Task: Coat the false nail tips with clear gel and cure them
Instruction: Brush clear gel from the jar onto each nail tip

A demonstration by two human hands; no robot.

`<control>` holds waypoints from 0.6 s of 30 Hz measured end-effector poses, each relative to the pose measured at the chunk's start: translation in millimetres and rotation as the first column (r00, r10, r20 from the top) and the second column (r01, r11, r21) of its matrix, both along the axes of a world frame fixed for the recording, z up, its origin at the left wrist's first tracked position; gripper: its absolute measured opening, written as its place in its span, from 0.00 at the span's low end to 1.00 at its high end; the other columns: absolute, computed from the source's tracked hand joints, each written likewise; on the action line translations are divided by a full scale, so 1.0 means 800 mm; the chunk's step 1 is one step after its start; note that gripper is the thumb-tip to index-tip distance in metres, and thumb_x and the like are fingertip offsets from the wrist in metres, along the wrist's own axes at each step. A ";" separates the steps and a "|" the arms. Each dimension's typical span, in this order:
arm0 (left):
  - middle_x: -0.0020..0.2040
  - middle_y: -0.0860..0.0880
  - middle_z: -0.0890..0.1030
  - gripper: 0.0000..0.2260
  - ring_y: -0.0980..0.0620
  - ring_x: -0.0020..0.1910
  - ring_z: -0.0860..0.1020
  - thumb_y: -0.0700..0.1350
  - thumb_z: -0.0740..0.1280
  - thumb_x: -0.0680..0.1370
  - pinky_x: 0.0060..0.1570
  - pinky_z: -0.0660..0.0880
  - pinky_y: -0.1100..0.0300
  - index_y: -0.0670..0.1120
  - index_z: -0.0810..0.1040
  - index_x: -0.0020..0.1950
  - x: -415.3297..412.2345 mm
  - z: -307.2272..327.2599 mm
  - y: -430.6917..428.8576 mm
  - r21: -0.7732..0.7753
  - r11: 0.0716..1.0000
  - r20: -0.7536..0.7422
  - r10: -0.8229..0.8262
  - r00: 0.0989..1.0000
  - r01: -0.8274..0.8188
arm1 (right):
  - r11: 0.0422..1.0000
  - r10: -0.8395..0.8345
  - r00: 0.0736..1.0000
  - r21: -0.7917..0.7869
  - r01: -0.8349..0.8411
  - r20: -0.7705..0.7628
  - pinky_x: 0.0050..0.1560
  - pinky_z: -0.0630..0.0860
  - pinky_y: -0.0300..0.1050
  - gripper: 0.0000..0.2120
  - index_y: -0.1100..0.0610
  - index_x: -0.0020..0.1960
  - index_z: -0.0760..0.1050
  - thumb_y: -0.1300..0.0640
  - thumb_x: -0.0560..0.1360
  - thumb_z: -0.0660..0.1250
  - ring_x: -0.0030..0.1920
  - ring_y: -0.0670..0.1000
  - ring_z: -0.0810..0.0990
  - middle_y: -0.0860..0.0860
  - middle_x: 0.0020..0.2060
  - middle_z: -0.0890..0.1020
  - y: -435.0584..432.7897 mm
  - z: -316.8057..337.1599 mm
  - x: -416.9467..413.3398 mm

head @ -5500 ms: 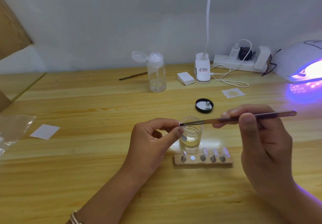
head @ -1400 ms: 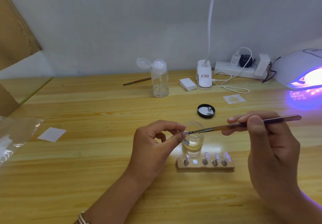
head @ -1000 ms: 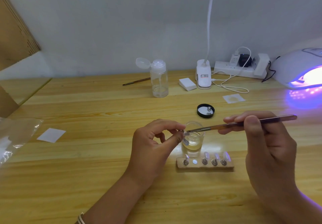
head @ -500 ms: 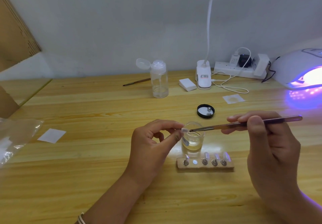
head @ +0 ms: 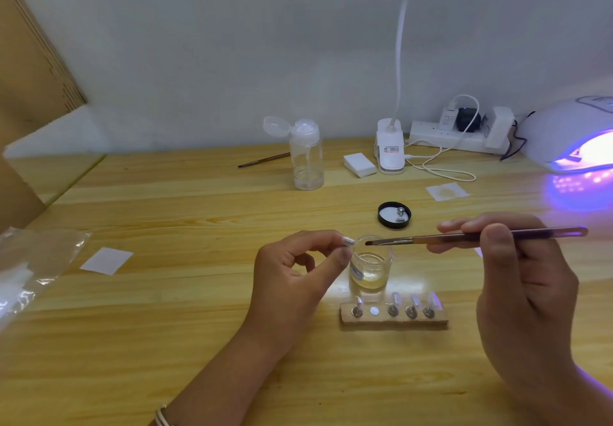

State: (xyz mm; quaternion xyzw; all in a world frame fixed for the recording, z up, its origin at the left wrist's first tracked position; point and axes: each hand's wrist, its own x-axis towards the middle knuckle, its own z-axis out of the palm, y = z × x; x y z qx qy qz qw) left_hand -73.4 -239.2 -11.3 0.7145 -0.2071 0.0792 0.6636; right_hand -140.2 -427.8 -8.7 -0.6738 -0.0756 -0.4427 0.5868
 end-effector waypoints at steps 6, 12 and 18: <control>0.41 0.54 0.86 0.06 0.55 0.42 0.82 0.43 0.73 0.71 0.40 0.73 0.63 0.54 0.86 0.43 0.000 -0.002 -0.001 0.021 1.000 0.004 -0.013 1.000 0.013 | 0.999 -0.003 1.000 -0.043 0.002 -0.017 0.52 0.76 0.39 0.08 0.54 0.50 0.74 0.58 0.83 0.56 0.42 0.50 0.85 0.53 0.45 0.83 0.003 -0.001 -0.001; 0.41 0.55 0.86 0.06 0.56 0.42 0.82 0.42 0.73 0.71 0.39 0.73 0.65 0.53 0.85 0.42 0.000 -0.002 -0.001 0.028 0.999 -0.001 -0.018 1.000 0.018 | 1.000 -0.016 1.000 -0.026 0.016 -0.009 0.53 0.76 0.41 0.09 0.51 0.50 0.74 0.49 0.83 0.58 0.43 0.51 0.85 0.47 0.42 0.84 0.000 0.004 0.000; 0.40 0.54 0.85 0.07 0.57 0.40 0.80 0.42 0.72 0.70 0.39 0.73 0.66 0.54 0.85 0.41 0.000 -0.002 -0.001 0.031 0.999 0.000 -0.020 1.000 0.020 | 0.998 0.004 1.000 -0.063 -0.004 -0.013 0.53 0.77 0.44 0.08 0.48 0.50 0.75 0.50 0.83 0.59 0.43 0.51 0.85 0.48 0.44 0.83 0.004 0.002 -0.001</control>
